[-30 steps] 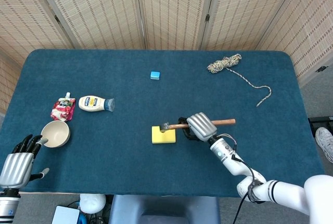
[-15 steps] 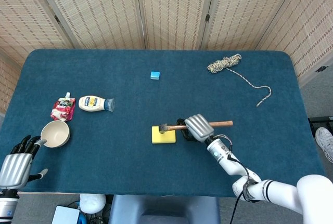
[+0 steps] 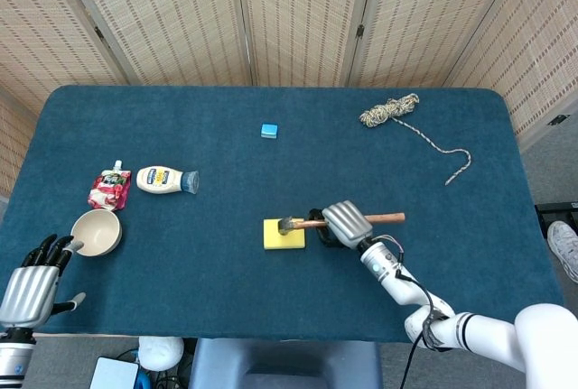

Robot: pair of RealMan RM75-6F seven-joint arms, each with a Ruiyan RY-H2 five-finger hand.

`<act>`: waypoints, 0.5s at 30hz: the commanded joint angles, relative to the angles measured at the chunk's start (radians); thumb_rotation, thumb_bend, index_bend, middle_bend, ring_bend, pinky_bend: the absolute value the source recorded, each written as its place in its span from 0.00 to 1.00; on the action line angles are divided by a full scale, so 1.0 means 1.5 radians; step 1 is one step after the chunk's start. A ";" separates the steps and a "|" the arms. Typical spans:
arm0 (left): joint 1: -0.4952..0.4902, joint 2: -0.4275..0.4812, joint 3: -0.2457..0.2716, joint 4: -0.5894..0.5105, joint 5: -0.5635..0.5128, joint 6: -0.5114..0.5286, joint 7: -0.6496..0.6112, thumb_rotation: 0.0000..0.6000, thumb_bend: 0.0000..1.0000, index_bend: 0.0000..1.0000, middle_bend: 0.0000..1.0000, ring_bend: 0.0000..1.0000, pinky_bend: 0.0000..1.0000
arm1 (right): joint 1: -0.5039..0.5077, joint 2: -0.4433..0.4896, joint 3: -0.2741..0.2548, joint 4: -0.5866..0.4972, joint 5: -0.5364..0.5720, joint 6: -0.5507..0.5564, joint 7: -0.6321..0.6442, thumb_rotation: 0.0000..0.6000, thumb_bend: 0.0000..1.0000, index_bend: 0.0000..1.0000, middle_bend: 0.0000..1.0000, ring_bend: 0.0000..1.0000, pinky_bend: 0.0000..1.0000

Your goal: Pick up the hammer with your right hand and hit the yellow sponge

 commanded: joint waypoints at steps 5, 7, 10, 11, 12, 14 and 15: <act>0.002 0.000 0.000 0.002 -0.001 0.002 -0.006 1.00 0.11 0.23 0.18 0.11 0.25 | 0.000 -0.007 0.006 0.005 0.001 0.011 0.002 1.00 1.00 0.91 0.82 0.82 0.82; 0.002 0.000 -0.001 0.003 0.000 0.003 -0.006 1.00 0.11 0.23 0.18 0.11 0.25 | -0.003 0.001 0.014 -0.005 -0.001 0.022 0.015 1.00 1.00 0.91 0.82 0.82 0.82; 0.001 0.001 -0.001 0.002 0.001 0.003 -0.005 1.00 0.11 0.23 0.18 0.11 0.25 | -0.007 0.014 0.030 -0.011 0.001 0.041 0.034 1.00 1.00 0.91 0.82 0.82 0.82; 0.001 0.000 -0.001 0.001 0.002 0.004 -0.005 1.00 0.11 0.23 0.18 0.11 0.25 | -0.007 0.016 0.034 -0.009 0.005 0.041 0.035 1.00 1.00 0.91 0.82 0.82 0.82; 0.001 0.000 -0.001 0.001 0.002 0.004 -0.004 1.00 0.11 0.23 0.18 0.11 0.25 | -0.007 0.017 0.038 -0.005 0.009 0.042 0.035 1.00 1.00 0.91 0.82 0.82 0.82; 0.000 0.000 -0.001 0.000 0.003 0.004 -0.003 1.00 0.11 0.23 0.18 0.11 0.25 | -0.005 0.016 0.047 0.007 0.019 0.039 0.037 1.00 1.00 0.91 0.82 0.82 0.82; 0.000 0.000 -0.001 -0.001 0.003 0.004 -0.002 1.00 0.11 0.23 0.18 0.11 0.25 | -0.003 0.014 0.050 0.014 0.023 0.036 0.038 1.00 0.99 0.91 0.81 0.82 0.82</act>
